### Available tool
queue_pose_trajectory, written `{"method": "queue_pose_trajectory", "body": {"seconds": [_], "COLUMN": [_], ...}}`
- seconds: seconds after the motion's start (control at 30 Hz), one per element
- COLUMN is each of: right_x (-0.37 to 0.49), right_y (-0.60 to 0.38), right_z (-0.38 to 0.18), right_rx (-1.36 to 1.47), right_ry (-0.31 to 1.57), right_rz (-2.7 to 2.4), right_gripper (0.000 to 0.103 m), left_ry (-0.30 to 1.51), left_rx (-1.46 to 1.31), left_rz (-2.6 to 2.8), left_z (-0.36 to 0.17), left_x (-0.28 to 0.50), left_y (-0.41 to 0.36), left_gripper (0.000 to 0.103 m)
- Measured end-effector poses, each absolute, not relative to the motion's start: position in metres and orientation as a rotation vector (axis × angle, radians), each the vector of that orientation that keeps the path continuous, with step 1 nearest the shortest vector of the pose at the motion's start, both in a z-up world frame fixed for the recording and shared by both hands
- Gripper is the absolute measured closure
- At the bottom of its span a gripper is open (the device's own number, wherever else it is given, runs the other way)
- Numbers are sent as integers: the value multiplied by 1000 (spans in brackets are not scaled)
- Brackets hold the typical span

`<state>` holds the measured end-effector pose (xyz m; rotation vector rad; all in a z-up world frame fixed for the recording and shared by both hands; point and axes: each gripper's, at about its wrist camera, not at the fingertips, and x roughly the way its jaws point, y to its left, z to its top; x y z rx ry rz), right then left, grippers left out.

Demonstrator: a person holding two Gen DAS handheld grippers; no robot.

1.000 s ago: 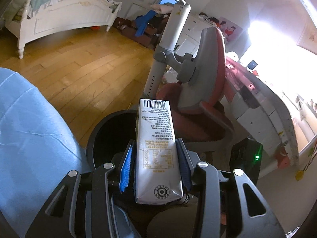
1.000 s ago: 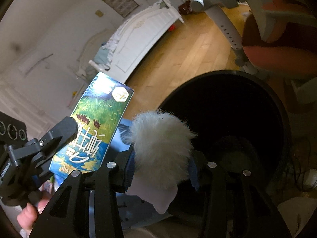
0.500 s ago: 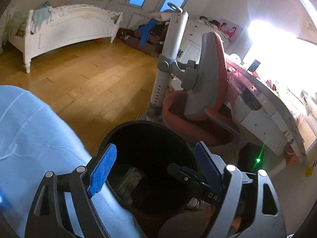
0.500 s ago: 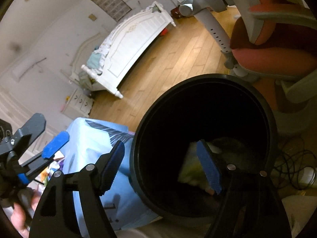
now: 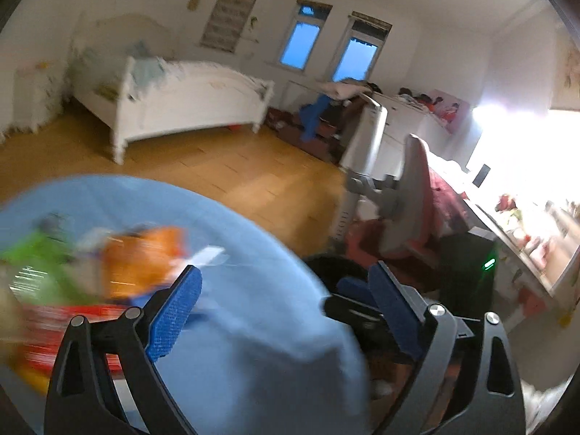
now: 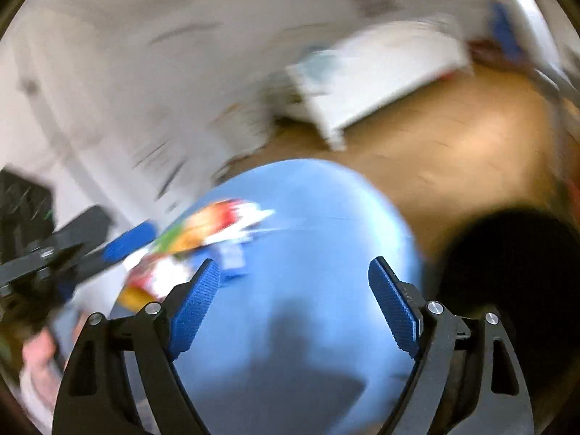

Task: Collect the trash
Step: 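Grasp the clear plastic tray with left tool while right tool grasps the red milk box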

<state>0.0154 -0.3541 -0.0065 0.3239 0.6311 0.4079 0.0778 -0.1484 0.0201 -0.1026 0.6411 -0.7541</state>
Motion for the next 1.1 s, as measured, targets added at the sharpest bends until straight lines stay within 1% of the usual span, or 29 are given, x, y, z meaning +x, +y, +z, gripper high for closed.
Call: {"method": "queue_pose_trajectory", "body": {"seconds": [0.07,0.13,0.2,0.3,0.47,0.67,0.7,0.73,0.77,0.8,0.87,0.9,0.93,0.97,1.1], "right_x": [20,29,38,60,93,115,114,113,113,114,108,105,104,101,89], "right_y": [-320,-286,-262,-224,-182,-159,-157,-153,-152,-152,-151,-152,-153,-156,-174], "right_z": [8,19,25,25,16,-4,-9,-15,-18,-19,-24,-26,-27,-28,-25], "right_rx": [201,70,-32,-200,-337,-470,-477,-481,-481,-474,-478,-484,-476,-456,-332], "right_ry": [619,620,627,653,735,816,832,842,854,870,861,858,857,853,829], "right_rz": [506,619,691,773,861,889,895,904,911,912,900,876,864,854,817], "right_gripper": [15,14,14,14,14,14,16,20,34,40,42,44,45,47,48], "left_ry": [605,575,581,642,757,852,857,865,879,888,899,909,914,915,891], "left_rx": [-28,53,157,304,433,520,534,538,538,539,547,530,513,491,429], "left_rz": [-731,-729,-754,-824,-943,-1079,-1086,-1089,-1093,-1094,-1097,-1104,-1102,-1096,-1014], "left_z": [31,42,47,42,24,-4,-8,-12,-17,-20,-26,-28,-28,-29,-33], "left_x": [79,84,94,112,152,170,171,173,173,170,168,166,165,165,159], "left_y": [-114,-80,-52,-29,-19,-27,-32,-34,-36,-38,-39,-37,-36,-34,-26], "left_gripper": [6,5,5,5,5,5,5,6,6,8,25,31,39,43,45]}}
